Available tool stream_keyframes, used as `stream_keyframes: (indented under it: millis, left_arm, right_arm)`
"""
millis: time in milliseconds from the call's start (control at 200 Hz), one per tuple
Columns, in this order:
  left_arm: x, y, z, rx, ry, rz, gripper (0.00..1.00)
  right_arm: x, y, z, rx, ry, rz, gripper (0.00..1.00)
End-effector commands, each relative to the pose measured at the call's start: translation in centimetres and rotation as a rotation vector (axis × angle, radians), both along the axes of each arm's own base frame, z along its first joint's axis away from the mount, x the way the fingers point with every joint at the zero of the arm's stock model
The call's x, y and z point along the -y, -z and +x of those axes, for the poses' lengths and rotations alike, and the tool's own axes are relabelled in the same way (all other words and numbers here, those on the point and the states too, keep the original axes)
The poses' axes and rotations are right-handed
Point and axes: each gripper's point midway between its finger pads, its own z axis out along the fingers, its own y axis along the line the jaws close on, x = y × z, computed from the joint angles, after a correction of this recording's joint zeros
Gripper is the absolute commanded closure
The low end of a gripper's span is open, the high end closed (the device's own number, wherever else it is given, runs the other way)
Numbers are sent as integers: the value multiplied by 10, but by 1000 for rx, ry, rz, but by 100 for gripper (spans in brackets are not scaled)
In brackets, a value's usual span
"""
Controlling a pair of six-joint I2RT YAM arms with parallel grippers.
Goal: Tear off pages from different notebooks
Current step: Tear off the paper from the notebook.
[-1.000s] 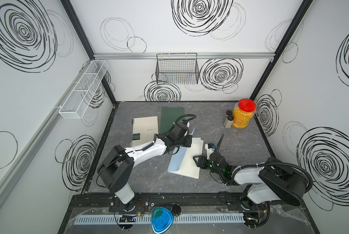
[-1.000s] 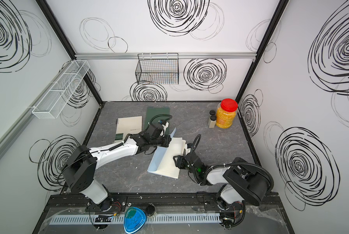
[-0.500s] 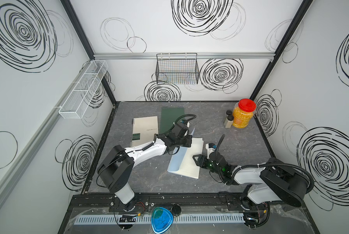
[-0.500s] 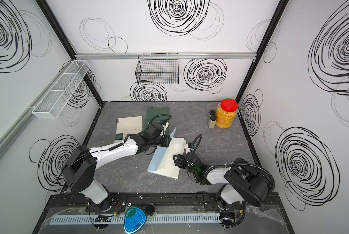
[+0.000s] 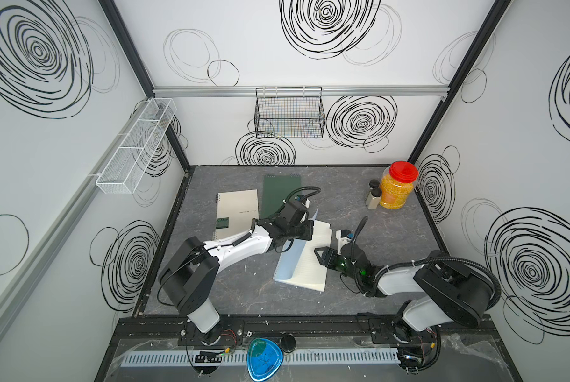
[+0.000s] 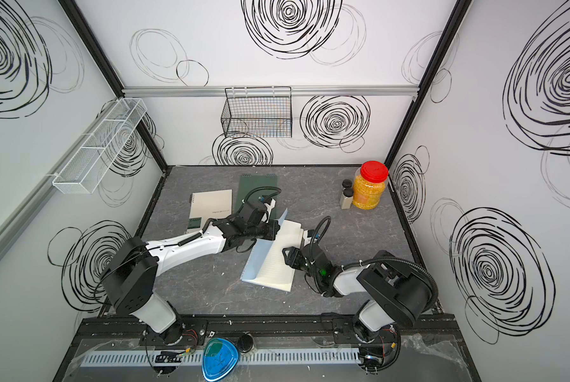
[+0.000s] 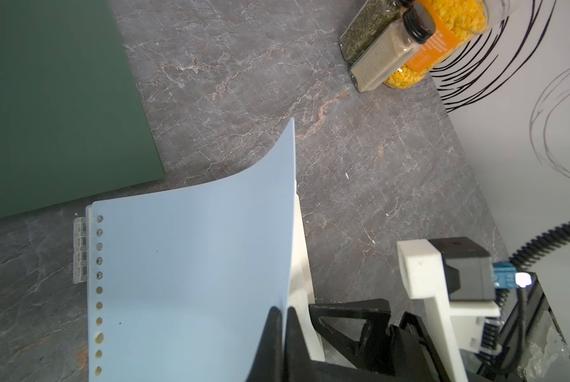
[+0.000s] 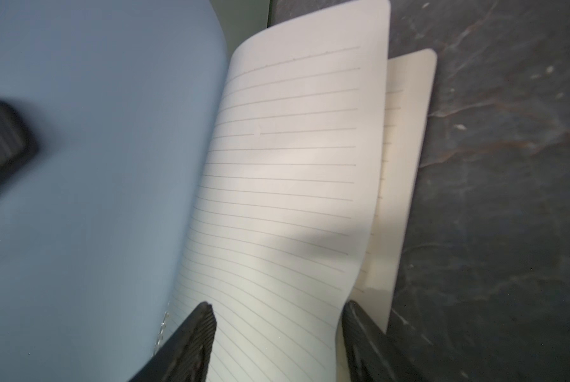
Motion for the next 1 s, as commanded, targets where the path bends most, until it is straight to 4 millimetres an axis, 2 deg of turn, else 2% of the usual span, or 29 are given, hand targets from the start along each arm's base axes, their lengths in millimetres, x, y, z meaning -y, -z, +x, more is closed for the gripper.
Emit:
stream_keyframes:
  millis: [0,330,660,831,996]
  left_arm:
    - [9,-19,5,35,14,-55,100]
    - [9,-23,7,42,12,-53,100]
    - [7,-22,6,44,11,-50,100]
    - [2,-22,7,43,4,-52,100]
    - [-6,-30,9,58,-7,-65,100]
  right_arm:
    - [6,15,1,-47,19,-30,35]
    - [14,14,9,-54,67,9,33]
    - [0,3,15,-32,33,70,33]
    - [-9,3,16,-29,5,95,36]
    - [-11,8,15,-39,-5,86,43]
